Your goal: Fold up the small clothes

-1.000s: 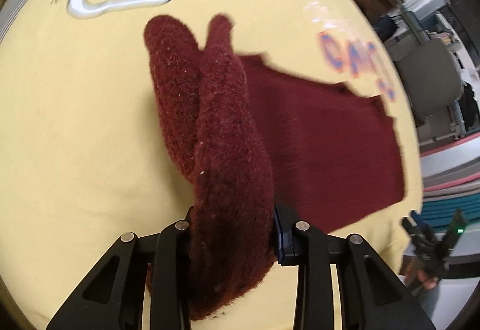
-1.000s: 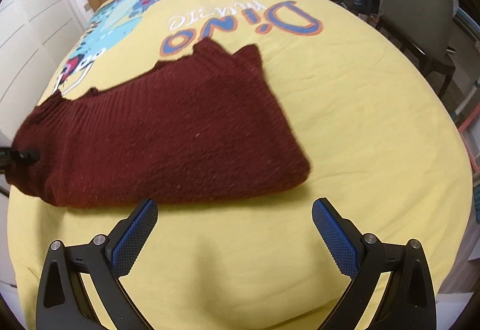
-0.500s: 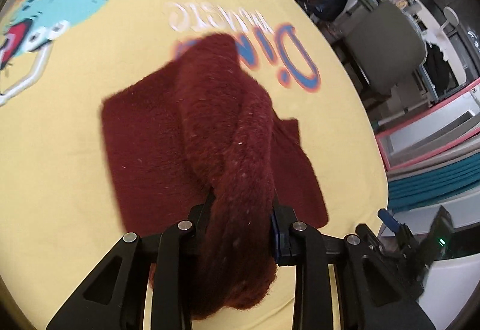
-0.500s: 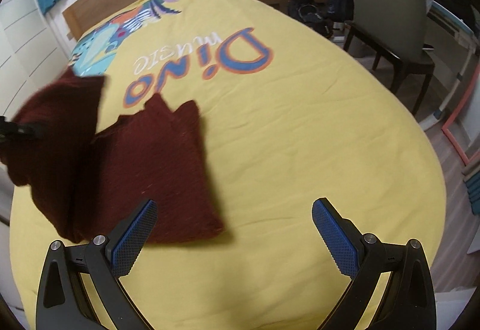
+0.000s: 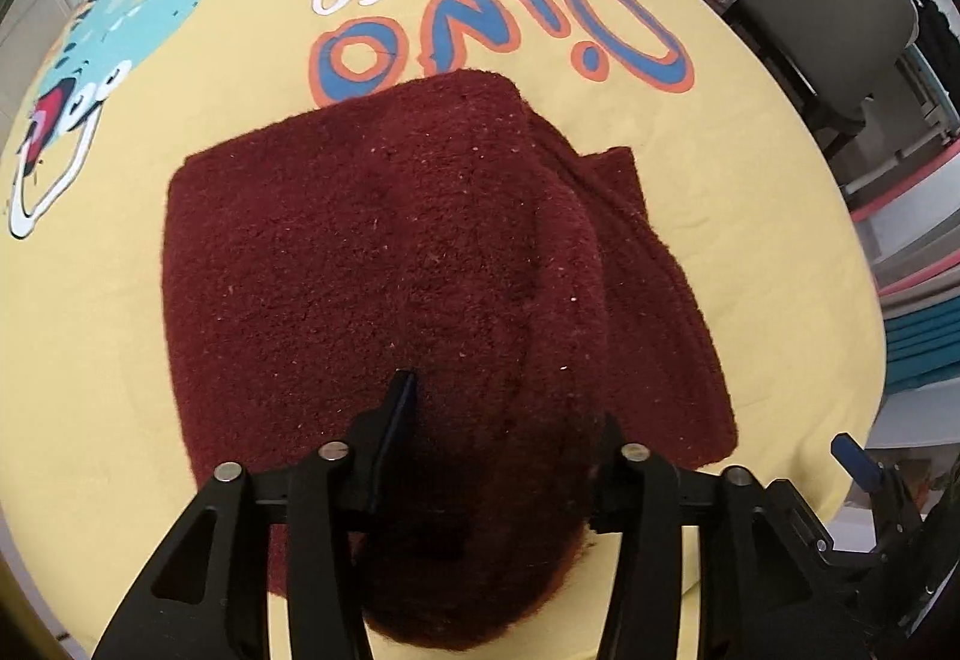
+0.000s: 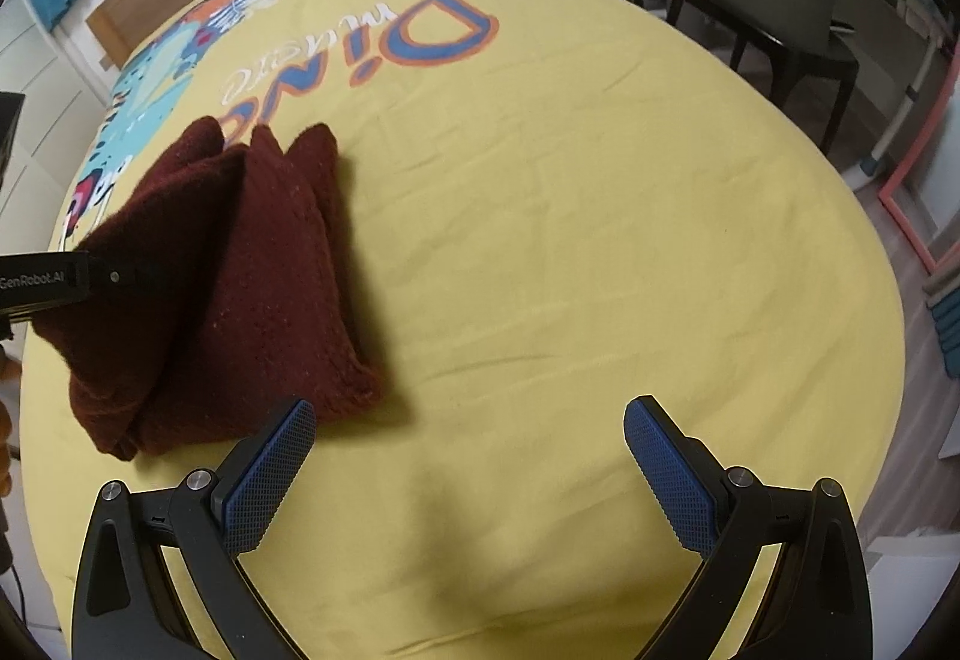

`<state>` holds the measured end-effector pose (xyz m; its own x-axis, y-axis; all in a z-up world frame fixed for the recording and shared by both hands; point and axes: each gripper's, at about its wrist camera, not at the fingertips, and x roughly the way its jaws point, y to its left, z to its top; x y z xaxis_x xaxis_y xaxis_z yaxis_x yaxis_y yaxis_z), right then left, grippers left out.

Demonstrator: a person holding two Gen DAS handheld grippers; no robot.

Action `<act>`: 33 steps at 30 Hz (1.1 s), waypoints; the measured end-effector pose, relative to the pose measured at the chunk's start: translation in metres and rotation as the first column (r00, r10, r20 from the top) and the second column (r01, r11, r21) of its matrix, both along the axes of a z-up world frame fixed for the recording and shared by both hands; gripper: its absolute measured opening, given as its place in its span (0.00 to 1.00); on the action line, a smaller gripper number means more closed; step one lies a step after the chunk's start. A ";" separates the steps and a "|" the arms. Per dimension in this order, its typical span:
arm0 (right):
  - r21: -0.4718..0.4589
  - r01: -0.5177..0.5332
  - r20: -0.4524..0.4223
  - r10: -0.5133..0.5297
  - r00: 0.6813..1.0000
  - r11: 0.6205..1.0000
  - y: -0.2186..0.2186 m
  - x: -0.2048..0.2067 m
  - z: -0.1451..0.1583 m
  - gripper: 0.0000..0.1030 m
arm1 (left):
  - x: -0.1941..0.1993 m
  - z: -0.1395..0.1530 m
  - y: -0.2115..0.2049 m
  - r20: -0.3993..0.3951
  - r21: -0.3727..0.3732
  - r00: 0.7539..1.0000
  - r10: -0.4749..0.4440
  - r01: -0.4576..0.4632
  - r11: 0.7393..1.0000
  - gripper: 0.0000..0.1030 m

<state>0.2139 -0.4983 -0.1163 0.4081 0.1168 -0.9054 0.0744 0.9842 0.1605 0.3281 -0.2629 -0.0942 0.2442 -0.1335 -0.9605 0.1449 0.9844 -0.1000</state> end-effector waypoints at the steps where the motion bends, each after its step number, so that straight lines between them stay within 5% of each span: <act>1: -0.005 -0.003 -0.001 0.003 1.000 1.000 0.000 -0.001 0.000 1.00 | -0.001 0.001 0.001 -0.003 -0.004 1.000 -0.002 0.002 1.000 0.60; 3: -0.014 -0.007 -0.001 0.007 1.000 1.000 0.001 -0.001 0.001 1.00 | -0.001 0.003 0.001 -0.016 -0.042 1.000 -0.008 0.008 0.999 0.90; 4: -0.017 -0.009 -0.001 0.009 1.000 1.000 0.001 -0.001 0.002 1.00 | -0.003 0.010 0.003 -0.014 -0.062 1.000 -0.020 0.019 0.998 0.91; 12: 0.013 -0.037 0.024 0.037 0.999 0.999 0.011 0.014 0.035 1.00 | -0.011 0.056 0.029 0.052 -0.128 0.999 0.002 0.005 0.992 0.94; 19: 0.005 -0.223 0.066 0.222 0.973 0.975 0.072 0.058 0.097 0.99 | -0.019 0.074 0.098 0.097 -0.131 0.990 0.103 -0.090 0.987 0.94; 22: 0.075 -0.296 0.043 0.294 0.955 0.952 0.104 0.080 0.109 0.96 | -0.029 0.071 0.128 0.097 -0.129 0.984 0.148 -0.135 0.982 0.94; 28: 0.121 -0.383 -0.081 0.393 0.916 0.916 0.168 0.119 0.089 0.67 | -0.052 0.057 0.174 0.057 -0.153 0.977 0.203 -0.193 0.969 0.94; 33: 0.153 -0.368 -0.214 0.394 0.894 0.917 0.184 0.126 0.045 0.65 | -0.062 0.047 0.193 0.042 -0.160 0.976 0.212 -0.202 0.966 0.94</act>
<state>0.3403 -0.3143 -0.0716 0.0898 0.3205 -0.9430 -0.2545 0.9227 0.2894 0.2660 -0.0695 -0.0475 0.3369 -0.2192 -0.9157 -0.0504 0.9669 -0.2500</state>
